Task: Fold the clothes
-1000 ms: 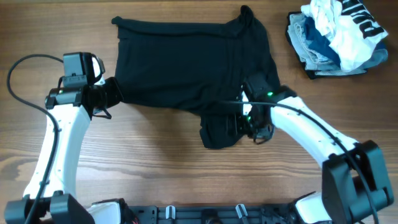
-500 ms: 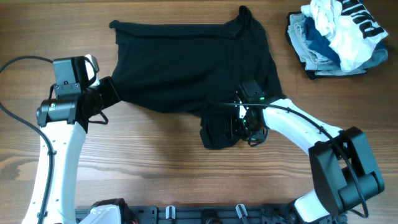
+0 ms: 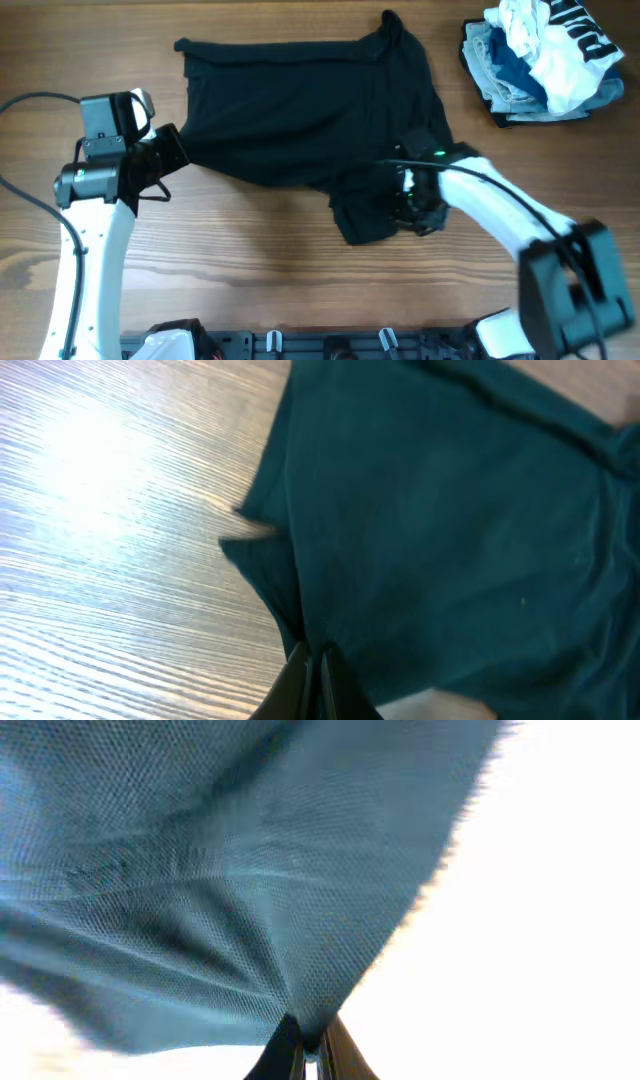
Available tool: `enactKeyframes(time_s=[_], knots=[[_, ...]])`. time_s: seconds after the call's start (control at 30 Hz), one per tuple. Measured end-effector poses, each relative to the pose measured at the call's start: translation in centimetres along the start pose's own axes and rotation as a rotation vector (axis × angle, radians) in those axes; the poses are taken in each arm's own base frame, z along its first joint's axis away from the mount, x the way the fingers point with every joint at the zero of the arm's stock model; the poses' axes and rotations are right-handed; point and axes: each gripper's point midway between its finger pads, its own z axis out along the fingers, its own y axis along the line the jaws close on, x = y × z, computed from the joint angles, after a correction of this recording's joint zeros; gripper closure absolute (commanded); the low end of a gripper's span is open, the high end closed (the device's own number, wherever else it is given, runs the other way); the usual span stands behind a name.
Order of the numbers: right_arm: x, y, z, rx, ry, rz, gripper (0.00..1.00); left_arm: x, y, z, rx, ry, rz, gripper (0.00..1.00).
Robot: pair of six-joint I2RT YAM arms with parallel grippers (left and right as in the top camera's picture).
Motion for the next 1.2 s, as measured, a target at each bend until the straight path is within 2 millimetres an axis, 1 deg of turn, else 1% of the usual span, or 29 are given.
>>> enactKeyframes(time_s=[0.1, 0.17, 0.27, 0.37, 0.43, 0.5, 0.53, 0.6, 0.67, 0.73, 0.83, 0.87, 0.9, 0.97, 1.0, 1.03, 1.07, 1.1, 1.2], knots=[[-0.7, -1.7, -4.2, -0.028, -0.08, 0.035, 0.96, -0.5, 0.7, -0.5, -0.012, -0.021, -0.019, 0.96], [-1.0, -2.4, -6.5, -0.045, -0.124, 0.038, 0.96, -0.7, 1.2, -0.6, -0.021, -0.029, -0.033, 0.96], [-2.0, -2.8, -8.6, -0.064, -0.185, 0.018, 0.96, -0.8, 1.6, -0.7, -0.028, -0.034, -0.044, 0.96], [-3.7, -2.3, -9.3, -0.086, -0.255, -0.017, 0.96, -1.1, 1.5, -0.7, -0.024, -0.044, -0.043, 0.96], [-5.0, -2.0, -9.1, -0.094, -0.285, -0.041, 0.96, -1.2, 1.5, -0.5, -0.025, -0.044, -0.043, 0.96], [-5.4, -1.7, -8.5, -0.105, -0.267, -0.048, 0.94, -1.0, 1.7, 0.0, -0.029, -0.03, -0.045, 0.96], [-5.2, -1.6, -8.0, -0.108, -0.244, -0.051, 0.91, -0.9, 1.7, 0.3, -0.032, -0.019, -0.046, 0.96], [-4.0, -1.7, -6.9, -0.108, -0.156, -0.055, 0.84, -0.5, 2.0, 1.3, -0.042, 0.013, -0.051, 0.96], [-2.4, -1.7, -6.3, -0.104, -0.081, -0.068, 0.72, -0.1, 2.3, 2.3, -0.053, 0.047, -0.056, 0.96], [-0.9, -0.9, -6.1, -0.118, -0.026, -0.115, 0.62, 0.3, 2.5, 3.1, -0.061, 0.072, -0.06, 0.96], [1.0, 1.0, -5.8, -0.137, 0.024, -0.206, 0.43, 0.5, 2.7, 3.6, -0.067, 0.092, -0.062, 0.96], [1.6, 1.9, -5.6, -0.14, 0.035, -0.256, 0.33, 0.6, 2.7, 3.7, -0.068, 0.094, -0.063, 0.96], [2.1, 2.9, -5.3, -0.141, 0.038, -0.29, 0.27, 0.6, 2.7, 3.7, -0.067, 0.094, -0.063, 0.96], [2.7, 4.2, -4.9, -0.141, 0.033, -0.338, 0.23, 0.6, 2.7, 3.7, -0.067, 0.094, -0.063, 0.96], [3.1, 4.6, -4.5, -0.136, 0.034, -0.349, 0.22, 0.6, 2.7, 3.7, -0.067, 0.094, -0.063, 0.96], [3.4, 4.6, -3.9, -0.122, 0.038, -0.341, 0.22, 0.6, 2.7, 3.7, -0.067, 0.094, -0.063, 0.96], [3.6, 4.3, -3.5, -0.108, 0.044, -0.324, 0.21, 0.6, 2.7, 3.7, -0.067, 0.095, -0.063, 0.96], [3.7, 3.7, -2.7, -0.08, 0.045, -0.292, 0.21, 0.6, 2.7, 3.7, -0.067, 0.095, -0.063, 0.96], [3.4, 2.4, -1.2, -0.036, 0.026, -0.224, 0.2, 0.6, 2.7, 3.7, -0.068, 0.094, -0.063, 0.96]])
